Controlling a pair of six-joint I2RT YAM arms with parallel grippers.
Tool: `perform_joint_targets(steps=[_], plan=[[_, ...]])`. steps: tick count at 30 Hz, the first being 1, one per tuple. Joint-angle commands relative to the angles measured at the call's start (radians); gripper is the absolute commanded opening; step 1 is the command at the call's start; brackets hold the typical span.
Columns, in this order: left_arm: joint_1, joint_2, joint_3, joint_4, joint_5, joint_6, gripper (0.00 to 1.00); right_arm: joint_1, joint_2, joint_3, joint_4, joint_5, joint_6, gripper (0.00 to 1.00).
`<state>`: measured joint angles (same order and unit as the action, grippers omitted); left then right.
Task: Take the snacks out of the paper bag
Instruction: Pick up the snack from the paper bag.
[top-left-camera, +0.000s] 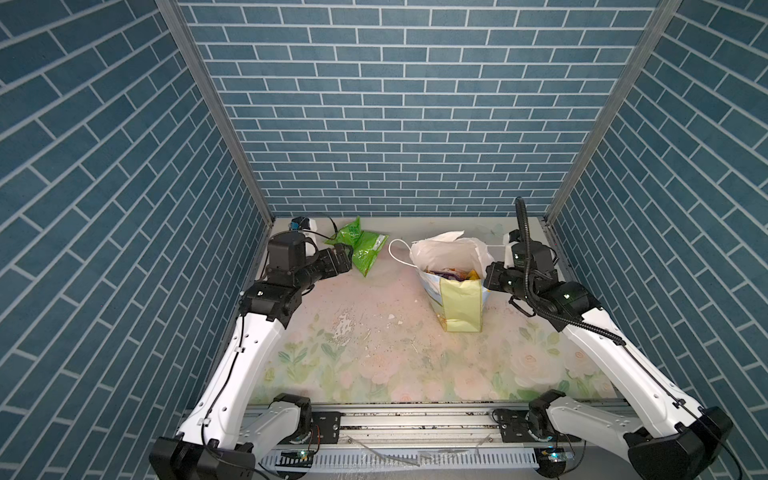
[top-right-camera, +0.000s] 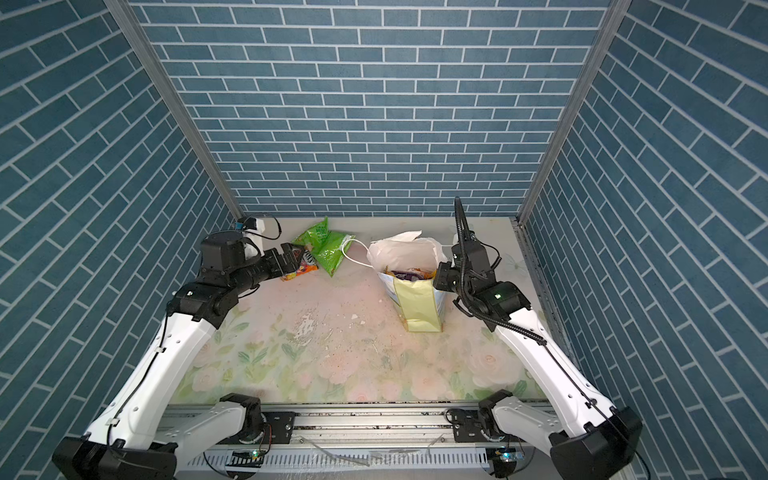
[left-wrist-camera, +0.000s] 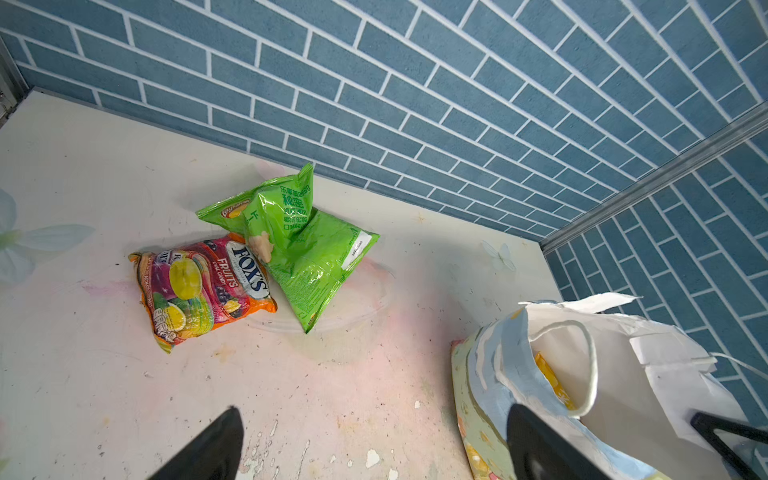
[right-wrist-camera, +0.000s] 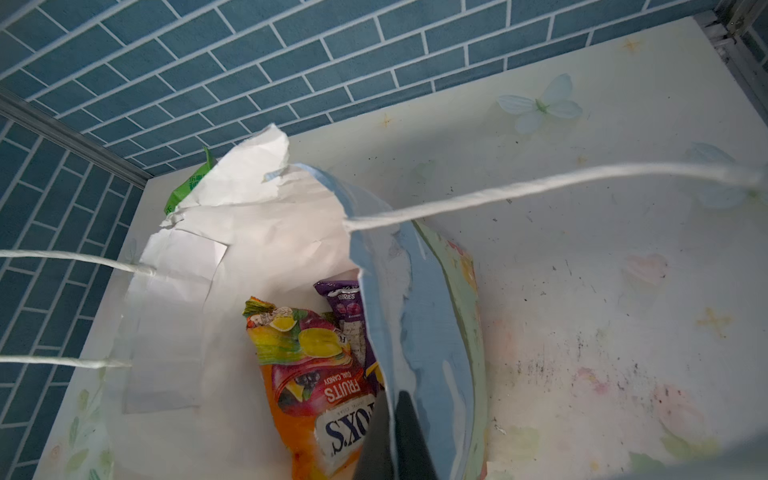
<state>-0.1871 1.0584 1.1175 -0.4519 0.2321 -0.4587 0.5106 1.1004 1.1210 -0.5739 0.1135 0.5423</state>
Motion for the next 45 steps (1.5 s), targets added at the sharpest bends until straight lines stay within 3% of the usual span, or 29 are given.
perform_joint_targets(steps=[1, 19, 27, 38, 43, 45], plan=[[0.006, -0.025, 0.008, -0.001, 0.015, 0.016, 1.0, 0.004, 0.018, 0.071, -0.006, 0.05, -0.048, 0.0], [0.005, 0.0, 0.01, -0.001, 0.063, 0.015, 0.97, -0.026, 0.283, 0.395, -0.085, 0.192, -0.286, 0.0], [0.005, -0.016, 0.001, 0.009, 0.075, -0.005, 0.94, -0.027, 0.346, 0.481, -0.106, 0.259, -0.306, 0.0], [0.005, -0.014, -0.01, 0.034, 0.104, -0.022, 0.9, -0.029, 0.404, 0.6, -0.188, 0.518, -0.336, 0.0], [0.004, -0.015, -0.016, 0.041, 0.108, -0.031, 0.89, -0.025, 0.423, 0.634, -0.192, 0.523, -0.333, 0.0], [0.003, -0.018, -0.019, 0.041, 0.111, -0.032, 0.88, -0.024, 0.418, 0.609, -0.171, 0.451, -0.325, 0.0]])
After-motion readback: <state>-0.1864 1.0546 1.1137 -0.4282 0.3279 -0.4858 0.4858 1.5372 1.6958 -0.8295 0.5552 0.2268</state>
